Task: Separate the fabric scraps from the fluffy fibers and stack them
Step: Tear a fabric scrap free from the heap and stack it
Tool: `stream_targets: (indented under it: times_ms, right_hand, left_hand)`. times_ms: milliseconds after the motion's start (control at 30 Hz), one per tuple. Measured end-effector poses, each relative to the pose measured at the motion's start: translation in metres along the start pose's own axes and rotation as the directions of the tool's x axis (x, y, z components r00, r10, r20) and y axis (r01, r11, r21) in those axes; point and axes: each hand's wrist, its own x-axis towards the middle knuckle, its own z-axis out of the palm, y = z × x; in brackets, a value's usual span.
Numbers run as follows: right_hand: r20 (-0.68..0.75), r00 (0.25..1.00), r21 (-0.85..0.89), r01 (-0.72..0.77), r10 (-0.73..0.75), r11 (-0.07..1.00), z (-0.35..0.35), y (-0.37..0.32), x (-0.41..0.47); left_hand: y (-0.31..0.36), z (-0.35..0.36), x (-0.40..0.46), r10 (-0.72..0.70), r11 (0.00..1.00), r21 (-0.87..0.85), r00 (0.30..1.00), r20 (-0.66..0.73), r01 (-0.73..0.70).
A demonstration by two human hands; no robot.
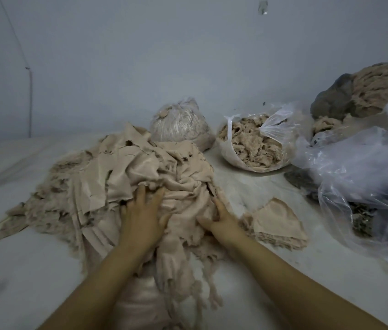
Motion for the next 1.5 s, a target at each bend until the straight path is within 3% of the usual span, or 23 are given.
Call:
stream_targets:
  times_ms: [167, 233, 267, 333, 367, 433, 533, 600, 633, 700, 800, 867, 900, 933, 1000, 1067, 1100, 1200, 1233, 1333, 1367, 1433, 1500]
  right_hand:
    - [-0.136, 0.984, 0.032, -0.115, 0.118, 0.993, 0.018, -0.002, 0.016]
    - [-0.121, 0.993, -0.069, -0.023, 0.014, 0.997, 0.022, -0.001, 0.01]
    - [-0.12, 0.989, -0.212, 0.065, -0.092, 0.975, 0.024, -0.001, 0.007]
    - [-0.015, 0.952, -0.503, 0.257, -0.306, 0.825, 0.028, -0.003, 0.002]
    - [0.061, 0.935, -0.568, 0.321, -0.35, 0.758, 0.031, -0.004, 0.003]
    - [0.151, 0.943, -0.64, 0.321, -0.296, 0.698, 0.042, -0.01, 0.009]
    - [0.136, 0.942, -0.711, 0.308, -0.306, 0.632, 0.052, -0.015, 0.018]
    - [0.045, 0.923, -0.626, 0.323, -0.381, 0.71, 0.05, -0.019, 0.017]
    - [-0.005, 0.907, -0.55, 0.35, -0.422, 0.759, 0.046, -0.024, 0.015]
    - [-0.09, 0.854, -0.417, 0.435, -0.512, 0.798, 0.034, -0.044, 0.007]
    - [-0.201, 0.686, -0.392, 0.598, -0.699, 0.699, 0.006, -0.067, -0.012]
    - [-0.028, 0.595, -0.468, 0.702, -0.804, 0.536, -0.011, -0.055, -0.03]
    - [0.102, 0.58, -0.472, 0.743, -0.808, 0.474, -0.016, -0.039, -0.041]
    - [0.223, 0.588, -0.462, 0.766, -0.777, 0.447, -0.02, -0.02, -0.051]
    - [0.354, 0.658, -0.445, 0.744, -0.665, 0.499, -0.025, 0.015, -0.07]
    - [0.334, 0.686, -0.42, 0.722, -0.646, 0.549, -0.032, 0.034, -0.082]
    - [0.309, 0.681, -0.417, 0.724, -0.664, 0.55, -0.036, 0.038, -0.085]
    - [0.258, 0.648, -0.506, 0.722, -0.716, 0.471, -0.049, 0.034, -0.092]
    - [0.276, 0.671, -0.541, 0.7, -0.689, 0.465, -0.051, 0.032, -0.096]
    - [0.465, 0.8, -0.666, 0.598, -0.379, 0.446, -0.05, 0.039, -0.108]
    - [0.469, 0.83, -0.679, 0.557, -0.301, 0.479, -0.051, 0.043, -0.112]
    - [0.255, 0.9, -0.594, 0.435, -0.354, 0.677, -0.053, 0.038, -0.116]
    - [-0.072, 0.932, -0.481, 0.279, -0.355, 0.831, -0.058, 0.032, -0.108]
  left_hand:
    - [-0.036, -0.002, 0.051, -0.031, 0.999, -0.034, 1.0, 0.001, 0.031]
    - [-0.044, 0.001, 0.062, -0.063, 0.998, -0.009, 0.995, 0.073, 0.064]
    - [-0.044, 0.004, 0.064, -0.071, 0.997, -0.008, 0.992, 0.102, 0.072]
    - [-0.038, 0.009, 0.061, -0.061, 0.998, -0.027, 0.991, 0.122, 0.065]
    - [-0.033, 0.011, 0.058, -0.053, 0.997, -0.042, 0.992, 0.118, 0.058]
    - [-0.021, 0.011, 0.054, -0.044, 0.992, -0.111, 0.992, 0.114, 0.057]
    - [-0.01, 0.001, 0.05, -0.066, 0.968, -0.225, 0.98, 0.189, 0.109]
    - [-0.011, -0.013, 0.051, -0.038, 0.949, -0.296, 0.973, 0.226, 0.106]
    - [-0.012, -0.023, 0.053, -0.017, 0.933, -0.349, 0.978, 0.21, 0.092]
    - [-0.013, -0.046, 0.057, 0.0, 0.898, -0.439, 0.999, 0.047, 0.021]
    - [-0.001, -0.076, 0.054, 0.009, 0.864, -0.481, 0.958, -0.287, -0.153]
    - [0.014, -0.08, 0.049, 0.127, 0.827, -0.461, 0.906, -0.403, -0.321]
    - [0.022, -0.075, 0.046, 0.243, 0.819, -0.405, 0.885, -0.398, -0.407]
    - [0.029, -0.064, 0.042, 0.384, 0.806, -0.341, 0.866, -0.322, -0.484]
    - [0.032, -0.028, 0.032, 0.585, 0.794, -0.224, 0.81, 0.027, -0.566]
    - [0.017, 0.007, 0.023, 0.52, 0.843, -0.062, 0.779, 0.35, -0.534]
    - [0.006, 0.019, 0.023, 0.469, 0.86, -0.002, 0.787, 0.402, -0.511]
    - [-0.012, 0.028, 0.031, 0.431, 0.887, -0.016, 0.813, 0.392, -0.462]
    - [-0.012, 0.026, 0.032, 0.426, 0.892, -0.038, 0.81, 0.402, -0.45]
    - [0.002, 0.02, 0.02, 0.424, 0.877, 0.011, 0.785, 0.452, -0.481]
    - [0.006, 0.019, 0.012, 0.422, 0.867, 0.044, 0.776, 0.469, -0.497]
    - [0.015, 0.011, 0.003, 0.396, 0.882, 0.071, 0.814, 0.425, -0.466]
    - [0.028, 0.0, -0.001, 0.341, 0.931, 0.049, 0.908, 0.245, -0.363]
